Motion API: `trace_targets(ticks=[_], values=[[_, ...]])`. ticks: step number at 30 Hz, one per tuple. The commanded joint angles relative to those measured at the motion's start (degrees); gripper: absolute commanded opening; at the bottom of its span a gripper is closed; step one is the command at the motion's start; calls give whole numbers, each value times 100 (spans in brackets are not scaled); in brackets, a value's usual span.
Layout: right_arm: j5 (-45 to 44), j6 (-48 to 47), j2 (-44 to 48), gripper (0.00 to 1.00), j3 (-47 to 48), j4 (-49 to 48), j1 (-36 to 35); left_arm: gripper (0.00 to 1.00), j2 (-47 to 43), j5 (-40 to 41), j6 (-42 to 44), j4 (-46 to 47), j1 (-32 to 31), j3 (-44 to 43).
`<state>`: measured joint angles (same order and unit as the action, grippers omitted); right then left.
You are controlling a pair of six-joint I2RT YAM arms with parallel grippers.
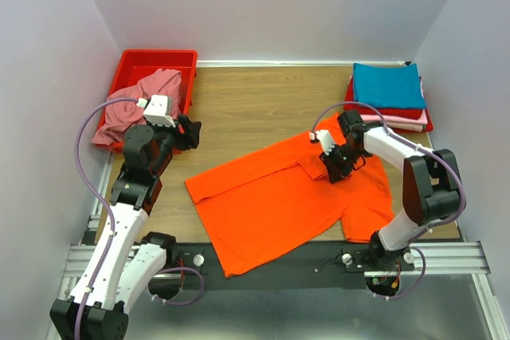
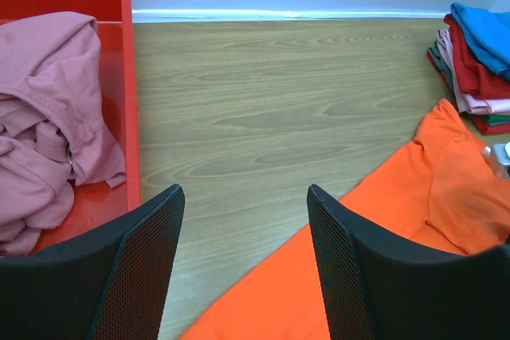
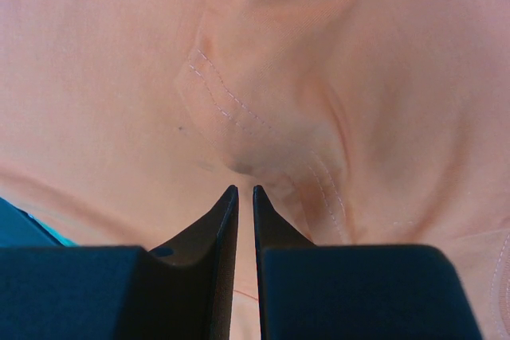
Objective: Fold and stack the t-shirts
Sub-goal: Fold the tshirt
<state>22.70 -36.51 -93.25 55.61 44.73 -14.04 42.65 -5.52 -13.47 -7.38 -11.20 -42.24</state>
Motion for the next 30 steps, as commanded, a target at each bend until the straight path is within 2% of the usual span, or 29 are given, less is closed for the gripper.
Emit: trace_targets(ticks=[1, 6, 10, 17, 30], values=[[173, -58, 175, 19, 221, 167, -11, 71, -47, -99, 55, 123, 30, 84], [542, -23, 431, 19, 880, 422, -19, 71, -11, -116, 55, 131, 22, 76], [630, 74, 98, 19, 1021, 344, -20, 71, -11, -125, 47, 131, 22, 84], [701, 241, -491, 18, 899, 10, -72, 71, -55, -116, 55, 131, 22, 75], [473, 285, -685, 17, 143, -246, -476, 71, -29, -125, 64, 149, 30, 93]])
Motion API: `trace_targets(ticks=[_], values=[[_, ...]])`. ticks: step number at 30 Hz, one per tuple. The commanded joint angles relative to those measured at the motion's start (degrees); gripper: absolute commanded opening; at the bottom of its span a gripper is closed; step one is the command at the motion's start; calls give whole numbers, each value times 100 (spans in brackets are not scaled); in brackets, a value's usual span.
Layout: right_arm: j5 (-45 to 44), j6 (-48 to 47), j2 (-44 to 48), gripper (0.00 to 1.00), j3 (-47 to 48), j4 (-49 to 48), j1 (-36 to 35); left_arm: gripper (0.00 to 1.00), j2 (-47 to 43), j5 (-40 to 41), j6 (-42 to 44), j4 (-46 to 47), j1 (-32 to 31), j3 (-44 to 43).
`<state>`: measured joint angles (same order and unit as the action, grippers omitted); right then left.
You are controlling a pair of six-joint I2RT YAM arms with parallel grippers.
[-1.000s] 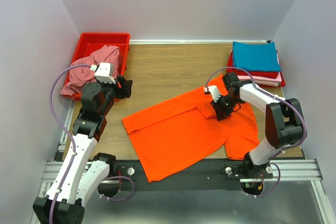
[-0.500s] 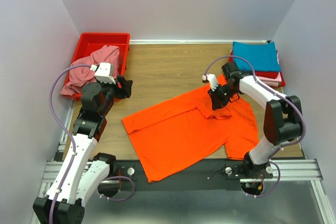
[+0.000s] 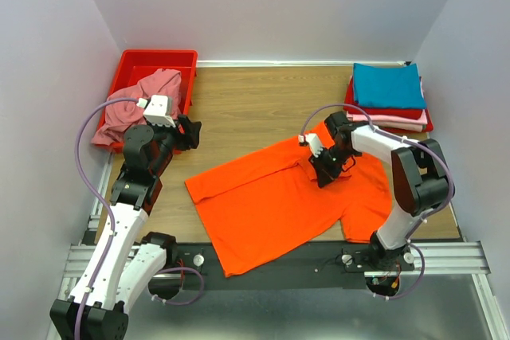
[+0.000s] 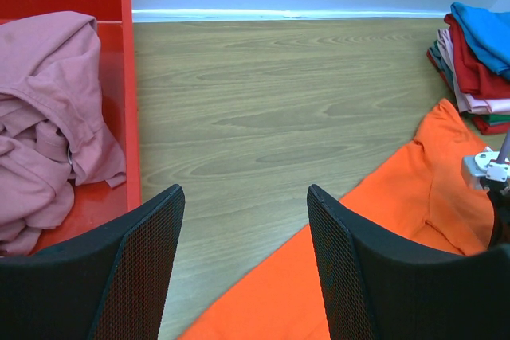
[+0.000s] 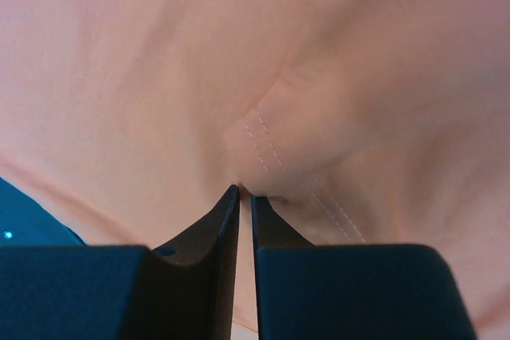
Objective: Fold and stack the t-shirts
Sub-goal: Fold the tshirt
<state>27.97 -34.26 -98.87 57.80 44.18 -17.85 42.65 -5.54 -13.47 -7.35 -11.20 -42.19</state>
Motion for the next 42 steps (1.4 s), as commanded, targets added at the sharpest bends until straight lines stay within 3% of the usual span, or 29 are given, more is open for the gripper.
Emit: trace_targets(ticks=[1, 11, 18, 26, 42], values=[[-81, 69, -89, 17, -6, -182, -96, 71, -29, -123, 56, 138, 22, 80], [-730, 165, 457, 22, 1697, 231, -88, 71, -55, -52, 64, 112, 30, 62], [-1495, 973, -1184, 29, 3393, -85, 290, 71, -73, 35, 64, 94, 22, 71], [-2708, 1308, -2442, 37, 4370, -551, 624, 71, -20, -8, 64, 94, 22, 71], [-3394, 1255, -2751, 38, 4591, -762, 704, 71, 59, -96, 64, 129, 22, 80]])
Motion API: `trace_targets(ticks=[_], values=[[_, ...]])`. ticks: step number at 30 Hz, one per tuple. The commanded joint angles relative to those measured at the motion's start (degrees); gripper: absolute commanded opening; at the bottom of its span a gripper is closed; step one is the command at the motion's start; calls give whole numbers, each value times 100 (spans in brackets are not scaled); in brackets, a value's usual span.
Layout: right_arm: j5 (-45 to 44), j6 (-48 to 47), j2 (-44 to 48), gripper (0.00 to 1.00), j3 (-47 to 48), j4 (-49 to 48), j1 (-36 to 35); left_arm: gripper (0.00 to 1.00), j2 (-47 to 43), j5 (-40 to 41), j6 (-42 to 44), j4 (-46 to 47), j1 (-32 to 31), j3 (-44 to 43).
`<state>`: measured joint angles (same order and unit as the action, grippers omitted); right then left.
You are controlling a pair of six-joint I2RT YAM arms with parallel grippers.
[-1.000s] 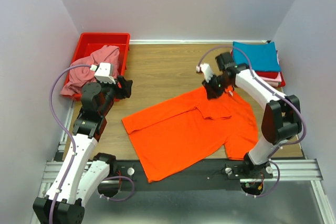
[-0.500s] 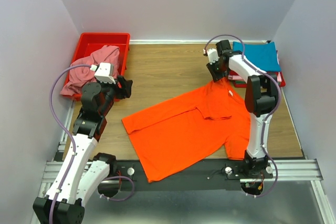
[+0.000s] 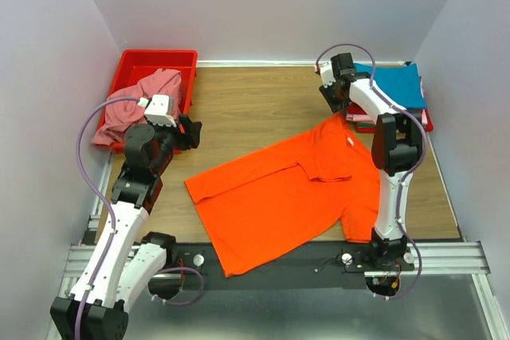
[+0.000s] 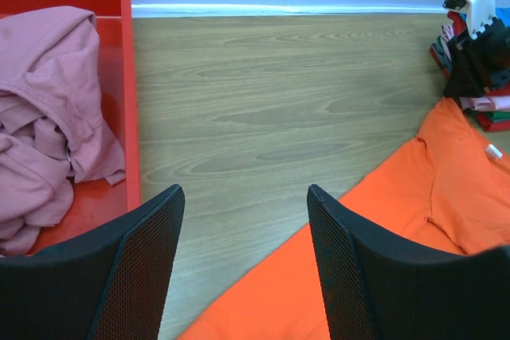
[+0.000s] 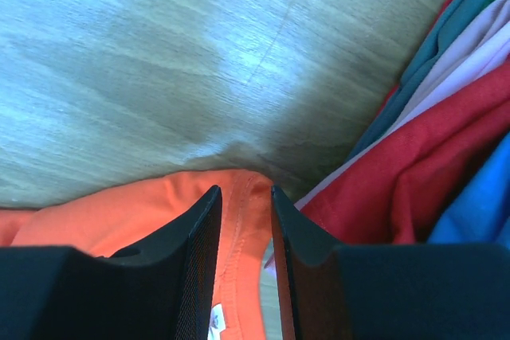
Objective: Fold and stack the t-shirts
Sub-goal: Fold the tshirt
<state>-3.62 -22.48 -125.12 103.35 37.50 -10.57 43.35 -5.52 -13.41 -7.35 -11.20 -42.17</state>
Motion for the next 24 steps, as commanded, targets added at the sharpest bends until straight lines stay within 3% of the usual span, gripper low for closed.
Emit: trace_targets(ticks=[1, 18, 24], values=[[-262, 77, -161, 38, 10, -102, -16, 71, -2, -107, 58, 120, 22, 69], [-166, 60, -346, 29, -245, -85, -24, 71, 33, -142, 32, 138, 22, 86], [-148, -11, -338, 12, -114, -119, -15, 71, 182, -186, -4, 94, 22, 78]])
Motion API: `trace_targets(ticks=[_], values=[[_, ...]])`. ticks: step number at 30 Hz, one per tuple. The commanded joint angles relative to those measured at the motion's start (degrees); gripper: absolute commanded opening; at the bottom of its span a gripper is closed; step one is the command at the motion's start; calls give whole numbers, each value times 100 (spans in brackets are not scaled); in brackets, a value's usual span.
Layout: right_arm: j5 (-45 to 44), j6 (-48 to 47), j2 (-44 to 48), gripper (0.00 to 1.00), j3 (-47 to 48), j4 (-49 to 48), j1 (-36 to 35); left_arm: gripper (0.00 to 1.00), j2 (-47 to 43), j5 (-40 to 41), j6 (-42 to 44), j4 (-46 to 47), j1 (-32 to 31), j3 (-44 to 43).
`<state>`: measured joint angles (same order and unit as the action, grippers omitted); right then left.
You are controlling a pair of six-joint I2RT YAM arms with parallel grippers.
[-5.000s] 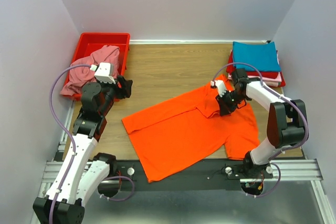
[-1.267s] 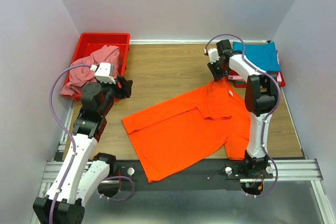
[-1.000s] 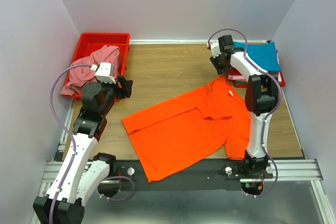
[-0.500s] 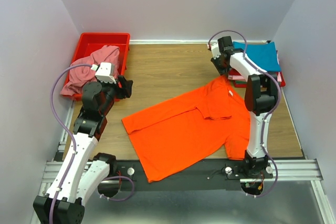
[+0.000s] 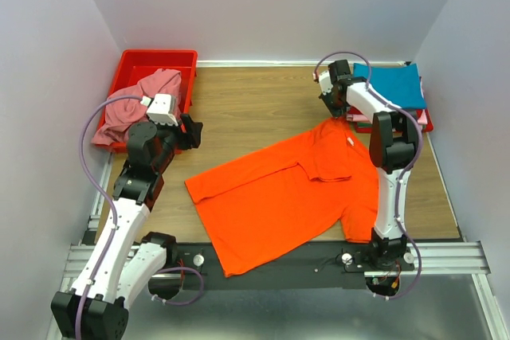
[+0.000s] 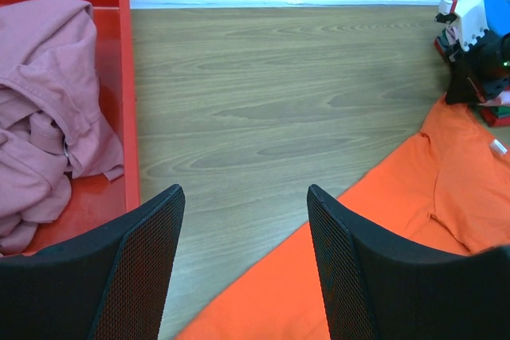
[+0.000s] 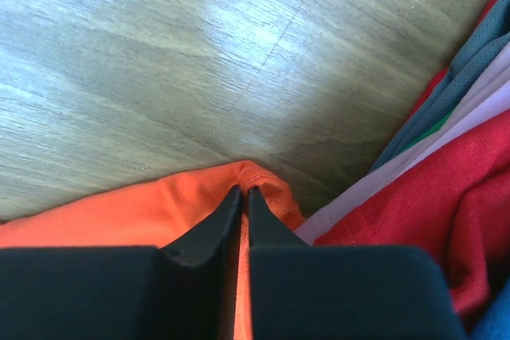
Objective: Fold and stack the t-shirts
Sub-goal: Fold the tshirt
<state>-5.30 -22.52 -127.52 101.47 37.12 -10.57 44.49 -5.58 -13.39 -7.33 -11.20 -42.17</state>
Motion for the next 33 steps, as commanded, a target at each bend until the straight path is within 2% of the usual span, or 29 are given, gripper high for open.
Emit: trace_targets(ticks=[1, 9, 19, 25, 28, 31, 32, 33], values=[[29, -6, -97, 10, 109, -91, -24, 71, 77, -171, -15, 100, 22, 86], [-15, -42, -334, 4, 769, -162, -15, 71, 174, -110, -313, 13, 22, 130], [12, 2, -1133, 3, 2006, -250, -15, 69, 411, -49, -639, -137, 22, 174], [-269, 20, -1670, 4, 2745, -398, -24, 69, 438, -65, -841, -137, 30, 253], [-498, -15, -1881, 7, 3115, -539, -24, 69, 499, -136, -1008, -137, 22, 315], [-639, -41, -1960, 18, 3458, -627, -24, 68, 543, -92, -1078, -181, 22, 324], [-682, -33, -1934, 32, 3493, -645, -16, 68, 561, -57, -1078, -198, 13, 298], [-683, -33, -1838, 34, 3494, -671, -24, 68, 552, 22, -1078, -277, 21, 271]])
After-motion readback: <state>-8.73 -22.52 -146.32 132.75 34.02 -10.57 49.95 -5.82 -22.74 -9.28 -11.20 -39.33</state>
